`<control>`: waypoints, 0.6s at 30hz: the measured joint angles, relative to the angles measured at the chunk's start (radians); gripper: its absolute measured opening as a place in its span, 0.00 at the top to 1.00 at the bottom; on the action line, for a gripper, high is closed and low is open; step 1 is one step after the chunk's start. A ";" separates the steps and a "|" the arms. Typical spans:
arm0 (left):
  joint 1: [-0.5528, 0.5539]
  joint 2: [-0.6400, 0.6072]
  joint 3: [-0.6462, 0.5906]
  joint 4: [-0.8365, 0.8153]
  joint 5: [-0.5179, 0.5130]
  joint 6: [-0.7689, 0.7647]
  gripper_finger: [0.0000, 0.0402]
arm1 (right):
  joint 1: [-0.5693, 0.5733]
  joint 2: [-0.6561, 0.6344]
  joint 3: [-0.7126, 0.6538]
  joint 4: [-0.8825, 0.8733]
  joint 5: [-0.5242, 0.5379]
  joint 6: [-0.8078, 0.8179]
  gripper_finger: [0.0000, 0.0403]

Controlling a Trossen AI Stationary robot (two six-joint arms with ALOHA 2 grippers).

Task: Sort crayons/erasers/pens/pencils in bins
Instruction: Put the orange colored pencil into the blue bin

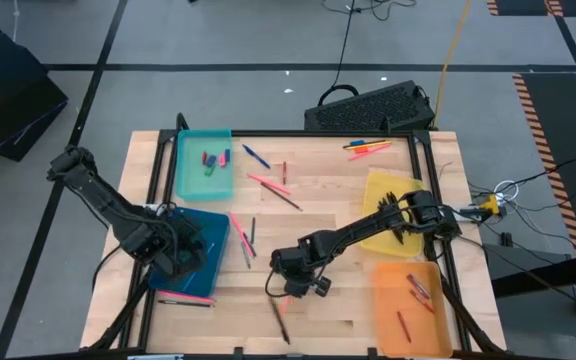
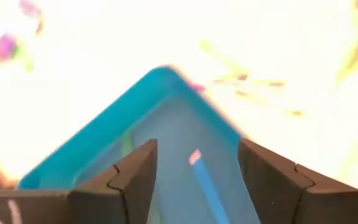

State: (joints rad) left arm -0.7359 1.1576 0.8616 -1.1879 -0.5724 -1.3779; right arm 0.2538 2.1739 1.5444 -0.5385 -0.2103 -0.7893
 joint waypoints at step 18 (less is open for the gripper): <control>0.054 0.001 -0.053 0.414 -0.204 0.371 0.38 | 0.024 -0.153 -0.010 -0.097 0.433 0.130 0.97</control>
State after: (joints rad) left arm -0.6820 1.1583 0.8083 -0.7738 -0.7765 -1.0067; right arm 0.2783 2.0211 1.5345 -0.6357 0.2224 -0.6594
